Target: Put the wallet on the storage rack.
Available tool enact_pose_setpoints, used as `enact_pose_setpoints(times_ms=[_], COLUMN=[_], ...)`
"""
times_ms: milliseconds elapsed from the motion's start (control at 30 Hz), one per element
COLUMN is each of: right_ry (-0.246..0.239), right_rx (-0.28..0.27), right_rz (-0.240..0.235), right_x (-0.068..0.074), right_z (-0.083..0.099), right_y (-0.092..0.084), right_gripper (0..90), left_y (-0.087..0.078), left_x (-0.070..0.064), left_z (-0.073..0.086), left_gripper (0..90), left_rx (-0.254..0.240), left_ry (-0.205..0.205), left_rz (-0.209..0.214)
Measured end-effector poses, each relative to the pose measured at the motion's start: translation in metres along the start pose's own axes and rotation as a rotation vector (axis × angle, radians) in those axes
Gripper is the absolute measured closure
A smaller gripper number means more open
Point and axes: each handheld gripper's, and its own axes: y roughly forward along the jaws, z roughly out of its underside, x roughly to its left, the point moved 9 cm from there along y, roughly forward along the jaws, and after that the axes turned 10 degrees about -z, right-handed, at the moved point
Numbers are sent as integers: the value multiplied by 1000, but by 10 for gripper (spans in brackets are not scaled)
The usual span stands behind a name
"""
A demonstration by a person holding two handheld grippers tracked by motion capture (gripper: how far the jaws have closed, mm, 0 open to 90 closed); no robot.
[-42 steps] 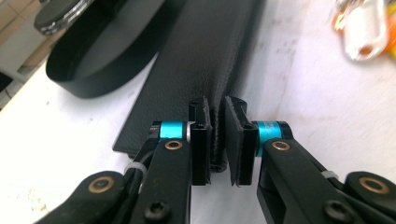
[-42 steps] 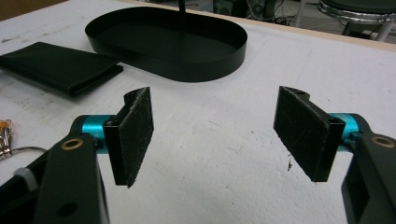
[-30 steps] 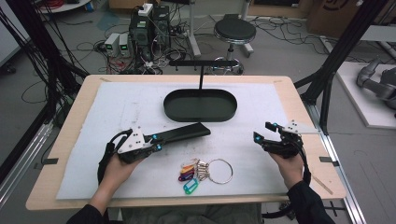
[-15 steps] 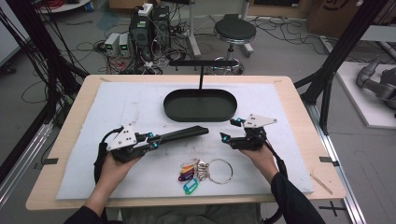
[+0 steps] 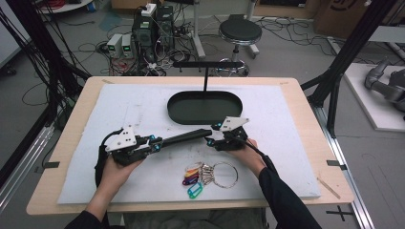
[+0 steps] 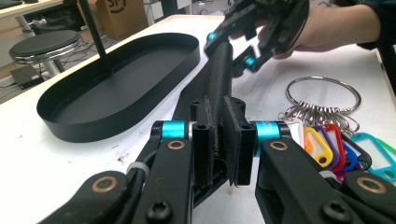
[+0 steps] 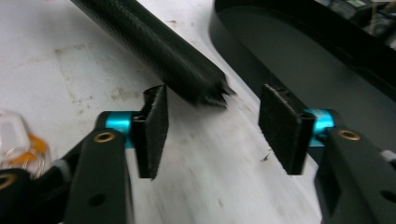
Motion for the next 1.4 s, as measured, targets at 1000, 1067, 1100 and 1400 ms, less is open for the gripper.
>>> enact_pose_setpoints(times_ms=[1000, 1067, 1100, 1400], right_ry=[79, 83, 85, 92], right_rx=[5, 5, 4, -41], right_rz=[-100, -98, -98, -103], right_x=[19, 18, 18, 13], right_z=[10, 10, 10, 8], right_y=[-37, -37, -37, -43], right_gripper=[769, 763, 759, 556], left_y=[36, 38, 37, 31], left_x=[5, 1, 0, -9], left_z=[27, 29, 29, 24], left_gripper=[389, 494, 591, 745], left_rx=[107, 110, 100, 53], left_ry=[-13, 4, 28, 59], left_rz=[5, 40, 46, 130])
